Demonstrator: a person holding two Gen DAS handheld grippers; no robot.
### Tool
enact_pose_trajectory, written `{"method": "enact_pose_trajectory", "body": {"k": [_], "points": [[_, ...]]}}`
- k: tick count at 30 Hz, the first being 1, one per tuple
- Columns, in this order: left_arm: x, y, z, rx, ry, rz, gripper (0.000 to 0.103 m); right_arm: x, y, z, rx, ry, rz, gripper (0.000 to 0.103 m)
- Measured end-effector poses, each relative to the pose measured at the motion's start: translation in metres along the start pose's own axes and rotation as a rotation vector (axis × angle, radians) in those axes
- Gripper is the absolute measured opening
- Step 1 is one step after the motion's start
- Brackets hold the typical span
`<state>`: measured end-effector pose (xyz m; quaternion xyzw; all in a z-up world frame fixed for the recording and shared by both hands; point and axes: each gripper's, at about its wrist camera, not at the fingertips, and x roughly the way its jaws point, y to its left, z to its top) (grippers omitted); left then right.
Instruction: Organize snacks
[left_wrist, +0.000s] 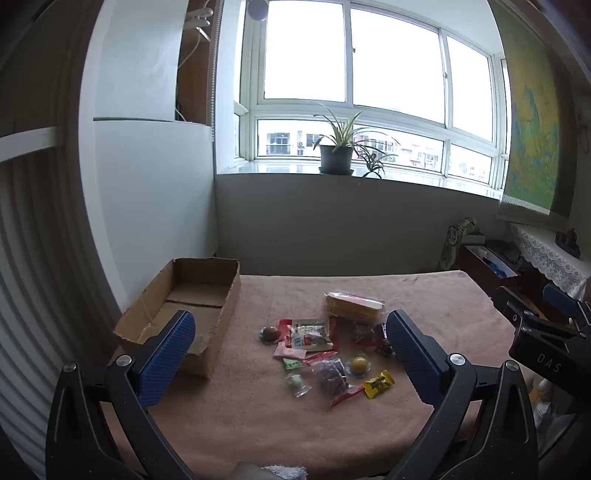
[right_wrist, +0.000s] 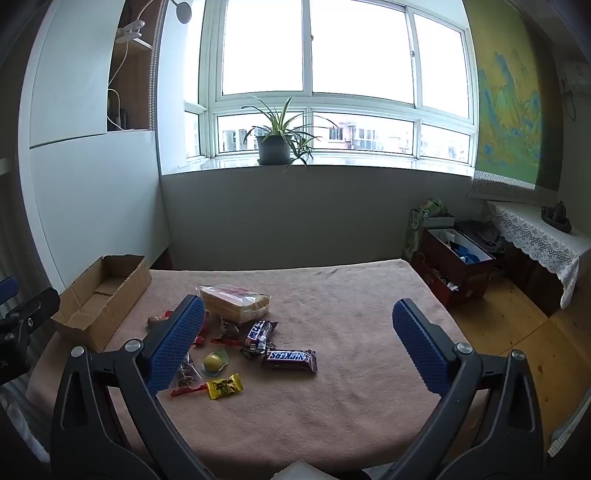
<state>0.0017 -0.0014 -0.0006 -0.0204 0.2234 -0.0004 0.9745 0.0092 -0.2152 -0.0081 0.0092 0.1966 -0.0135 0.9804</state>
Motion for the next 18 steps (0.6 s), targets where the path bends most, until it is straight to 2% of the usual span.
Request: {"method": "enact_pose_trajectory", "body": {"k": [5, 6, 18], "points": [[-0.0001, 0.0, 0.0009, 0.023, -0.001, -0.035, 0.102, 0.0004, 0.0009, 0.0002, -0.012, 0.01, -0.01, 0.103], [0.0019, -0.0035, -0.0027, 0.01, 0.005, -0.001, 0.102, 0.0006, 0.001, 0.0002, -0.013, 0.008, -0.011, 0.103], [-0.0012, -0.0056, -0.002, 0.029, -0.013, 0.004, 0.102, -0.001, 0.0023, 0.0018, -0.021, -0.001, -0.013, 0.103]]}}
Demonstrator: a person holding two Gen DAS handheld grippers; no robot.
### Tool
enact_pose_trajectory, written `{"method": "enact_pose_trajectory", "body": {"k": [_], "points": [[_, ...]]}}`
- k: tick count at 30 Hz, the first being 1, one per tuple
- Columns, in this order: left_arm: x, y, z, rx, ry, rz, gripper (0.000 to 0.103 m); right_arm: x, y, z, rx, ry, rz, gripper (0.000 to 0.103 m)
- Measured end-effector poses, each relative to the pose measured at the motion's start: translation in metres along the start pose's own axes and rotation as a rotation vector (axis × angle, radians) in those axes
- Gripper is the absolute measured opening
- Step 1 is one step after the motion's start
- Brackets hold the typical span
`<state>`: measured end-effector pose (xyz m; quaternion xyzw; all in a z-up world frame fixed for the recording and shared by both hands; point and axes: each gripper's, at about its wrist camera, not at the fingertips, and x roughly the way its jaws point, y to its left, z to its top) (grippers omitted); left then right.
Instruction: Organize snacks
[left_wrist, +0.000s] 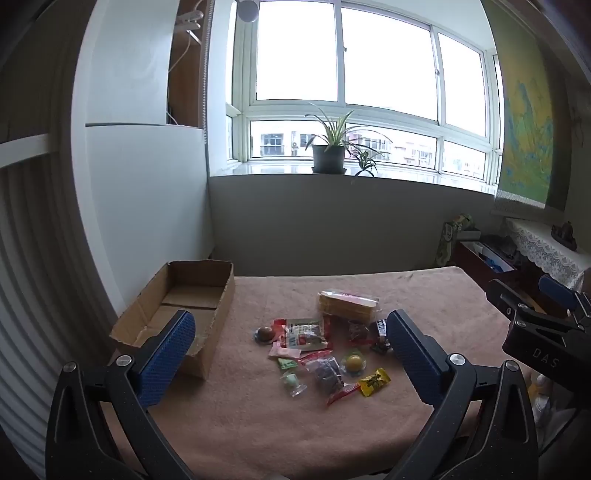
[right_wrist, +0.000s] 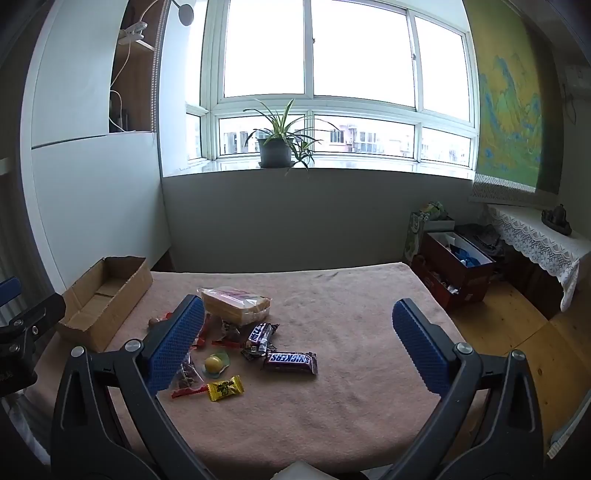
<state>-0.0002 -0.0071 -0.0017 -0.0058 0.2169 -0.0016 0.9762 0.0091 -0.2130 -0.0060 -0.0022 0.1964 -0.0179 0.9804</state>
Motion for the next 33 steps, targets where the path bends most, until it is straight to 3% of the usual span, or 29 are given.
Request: {"method": "enact_pose_trajectory", "body": {"k": [33], "points": [[-0.0021, -0.0029, 0.002, 0.002, -0.001, -0.01, 0.102, 0.0017, -0.0019, -0.0001, 0.003, 0.005, 0.008, 0.103]]}}
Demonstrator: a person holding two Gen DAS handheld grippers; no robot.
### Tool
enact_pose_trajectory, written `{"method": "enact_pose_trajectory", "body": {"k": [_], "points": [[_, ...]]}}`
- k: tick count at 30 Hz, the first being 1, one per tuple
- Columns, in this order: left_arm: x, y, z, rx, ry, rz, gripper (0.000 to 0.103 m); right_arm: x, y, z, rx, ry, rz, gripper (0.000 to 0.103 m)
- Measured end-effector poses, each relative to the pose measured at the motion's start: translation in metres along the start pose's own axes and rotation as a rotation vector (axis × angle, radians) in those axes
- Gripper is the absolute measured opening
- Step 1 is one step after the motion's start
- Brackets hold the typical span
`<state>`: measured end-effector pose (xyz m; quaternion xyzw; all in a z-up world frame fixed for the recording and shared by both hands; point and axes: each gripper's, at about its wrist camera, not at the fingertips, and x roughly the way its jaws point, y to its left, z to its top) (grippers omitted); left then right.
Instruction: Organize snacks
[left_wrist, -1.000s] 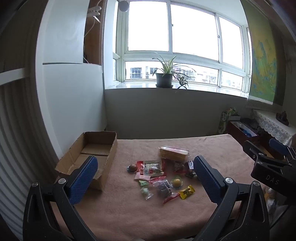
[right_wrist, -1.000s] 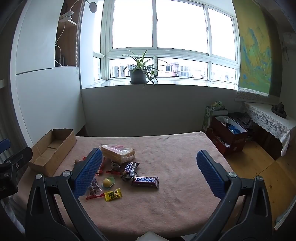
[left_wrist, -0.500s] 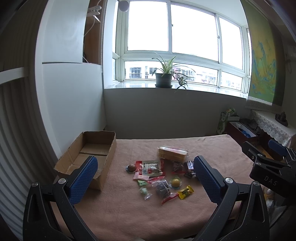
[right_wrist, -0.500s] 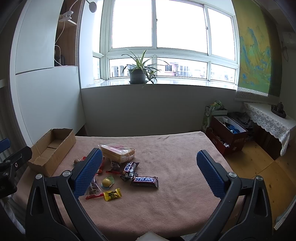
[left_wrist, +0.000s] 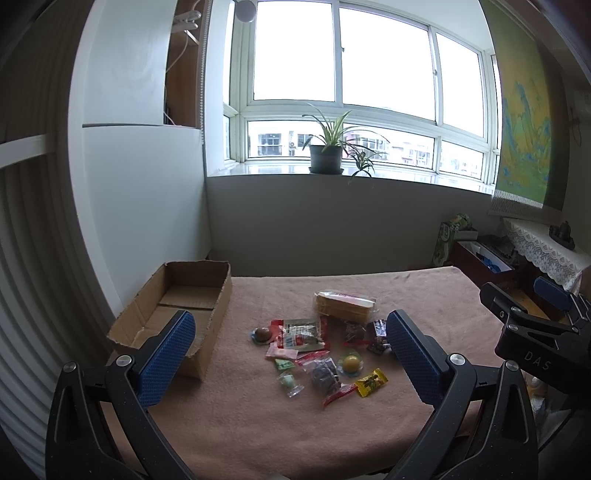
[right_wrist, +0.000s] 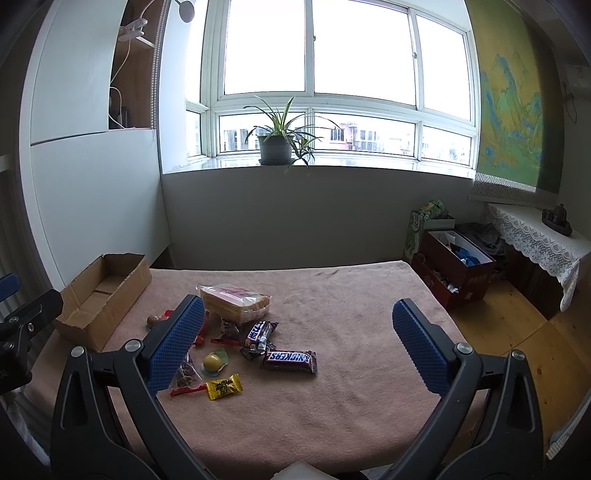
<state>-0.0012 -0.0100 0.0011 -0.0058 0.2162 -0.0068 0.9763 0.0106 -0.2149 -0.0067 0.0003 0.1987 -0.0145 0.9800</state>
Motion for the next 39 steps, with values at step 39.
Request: {"method": "enact_pose_trajectory", "body": {"k": [39], "points": [[0.026, 0.008, -0.009, -0.001, 0.055, -0.007, 0.102, 0.031, -0.006, -0.015, -0.007, 0.058, -0.018, 0.103]]}}
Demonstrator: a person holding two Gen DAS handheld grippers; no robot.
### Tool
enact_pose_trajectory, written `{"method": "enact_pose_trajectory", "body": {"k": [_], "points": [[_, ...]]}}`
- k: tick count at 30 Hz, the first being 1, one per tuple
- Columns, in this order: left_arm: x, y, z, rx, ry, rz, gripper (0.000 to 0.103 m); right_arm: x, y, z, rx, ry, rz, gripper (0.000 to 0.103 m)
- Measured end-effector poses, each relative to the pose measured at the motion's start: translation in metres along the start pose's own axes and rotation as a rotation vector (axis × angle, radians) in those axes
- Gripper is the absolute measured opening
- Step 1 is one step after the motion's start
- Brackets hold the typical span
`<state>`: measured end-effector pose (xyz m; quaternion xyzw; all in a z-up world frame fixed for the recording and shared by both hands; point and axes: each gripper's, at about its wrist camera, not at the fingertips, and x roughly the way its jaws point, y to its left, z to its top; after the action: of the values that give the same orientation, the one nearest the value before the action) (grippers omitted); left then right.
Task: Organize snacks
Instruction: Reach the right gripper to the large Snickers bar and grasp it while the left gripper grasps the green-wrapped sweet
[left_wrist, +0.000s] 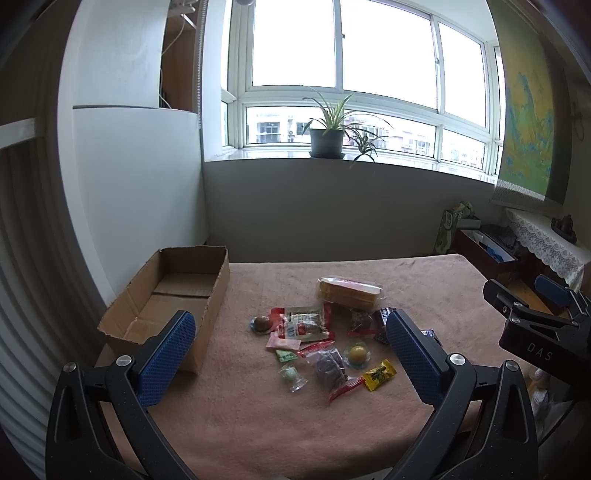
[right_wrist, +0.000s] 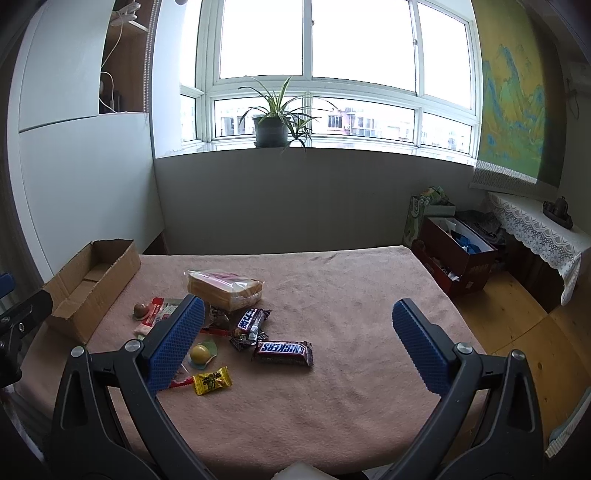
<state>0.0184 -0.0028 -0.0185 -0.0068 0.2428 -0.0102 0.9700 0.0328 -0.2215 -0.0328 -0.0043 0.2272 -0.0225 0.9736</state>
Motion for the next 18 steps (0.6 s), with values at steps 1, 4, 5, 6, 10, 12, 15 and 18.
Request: {"method": "enact_pose_trajectory", "body": {"k": [1, 4, 5, 6, 10, 12, 15, 18], "points": [[0.001, 0.001, -0.001, -0.002, 0.003, 0.0, 0.102, 0.002, 0.0, -0.001, 0.001, 0.005, 0.001, 0.103], [0.006, 0.007, -0.004, -0.008, 0.017, 0.005, 0.102, 0.008, -0.002, -0.004, -0.002, 0.024, 0.007, 0.103], [0.007, 0.01, -0.006, -0.01, 0.023, 0.007, 0.102, 0.01, -0.003, -0.006, -0.003, 0.03, 0.015, 0.103], [0.009, 0.012, -0.008, -0.012, 0.03, 0.01, 0.102, 0.011, -0.004, -0.007, -0.005, 0.037, 0.026, 0.103], [0.019, 0.025, -0.018, -0.022, 0.07, 0.028, 0.102, 0.021, -0.01, -0.018, -0.01, 0.076, 0.069, 0.103], [0.026, 0.032, -0.024, -0.034, 0.097, 0.03, 0.099, 0.029, -0.011, -0.024, -0.02, 0.111, 0.093, 0.103], [0.035, 0.039, -0.032, -0.059, 0.137, 0.02, 0.095, 0.04, -0.01, -0.035, -0.032, 0.156, 0.136, 0.103], [0.044, 0.04, -0.04, -0.07, 0.172, 0.003, 0.089, 0.05, -0.008, -0.045, -0.026, 0.214, 0.203, 0.103]]}}
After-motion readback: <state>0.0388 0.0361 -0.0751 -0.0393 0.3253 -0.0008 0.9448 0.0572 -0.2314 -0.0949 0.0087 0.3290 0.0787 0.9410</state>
